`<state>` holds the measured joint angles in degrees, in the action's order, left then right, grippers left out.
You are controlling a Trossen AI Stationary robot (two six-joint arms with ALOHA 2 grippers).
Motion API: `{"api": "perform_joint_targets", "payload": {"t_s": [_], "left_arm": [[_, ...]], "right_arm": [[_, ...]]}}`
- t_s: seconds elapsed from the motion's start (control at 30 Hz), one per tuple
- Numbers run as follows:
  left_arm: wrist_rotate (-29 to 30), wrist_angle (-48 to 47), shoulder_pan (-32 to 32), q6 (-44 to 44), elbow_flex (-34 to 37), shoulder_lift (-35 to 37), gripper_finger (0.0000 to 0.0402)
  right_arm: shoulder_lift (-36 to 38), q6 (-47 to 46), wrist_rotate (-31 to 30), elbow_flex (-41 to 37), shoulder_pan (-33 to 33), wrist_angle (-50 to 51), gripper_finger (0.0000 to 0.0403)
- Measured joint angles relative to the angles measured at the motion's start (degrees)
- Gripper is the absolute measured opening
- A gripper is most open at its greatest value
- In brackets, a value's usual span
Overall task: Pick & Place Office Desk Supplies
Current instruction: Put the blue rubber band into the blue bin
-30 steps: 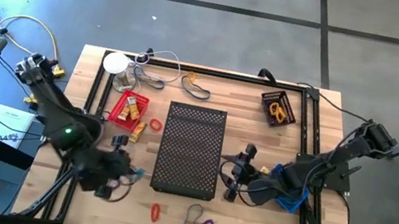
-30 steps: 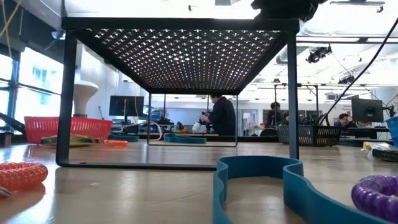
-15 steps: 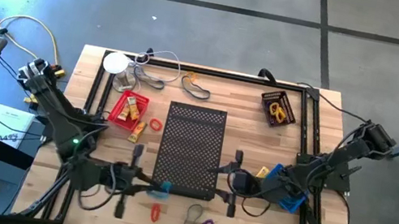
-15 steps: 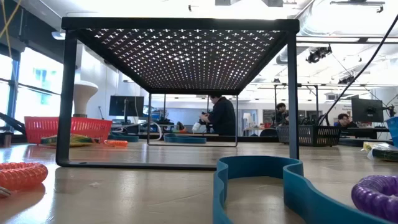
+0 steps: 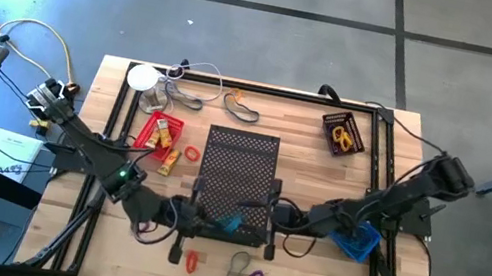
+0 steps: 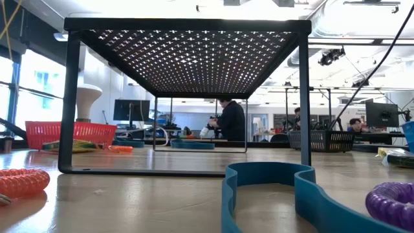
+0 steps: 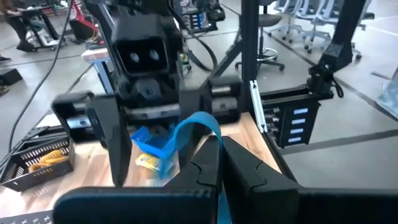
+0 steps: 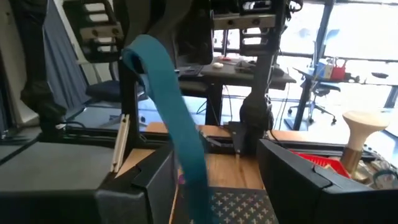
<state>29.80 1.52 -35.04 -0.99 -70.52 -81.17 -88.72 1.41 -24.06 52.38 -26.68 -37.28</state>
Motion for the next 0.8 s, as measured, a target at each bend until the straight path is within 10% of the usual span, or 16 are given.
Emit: {"api": "perform_joint_targets", "payload": {"t_s": [0.3, 0.8], "left_arm": [[-0.3, -0.2, 0.4, 0.1, 0.0, 0.0, 0.0001], [-0.3, -0.6, 0.5, 0.1, 0.0, 0.0, 0.0001]], "right_arm": [[-4.1, 4.7, 2.0, 0.0, 0.6, -6.1, 0.0191], [-4.2, 6.1, 1.7, 0.0, 0.6, -5.7, 0.0044]]}}
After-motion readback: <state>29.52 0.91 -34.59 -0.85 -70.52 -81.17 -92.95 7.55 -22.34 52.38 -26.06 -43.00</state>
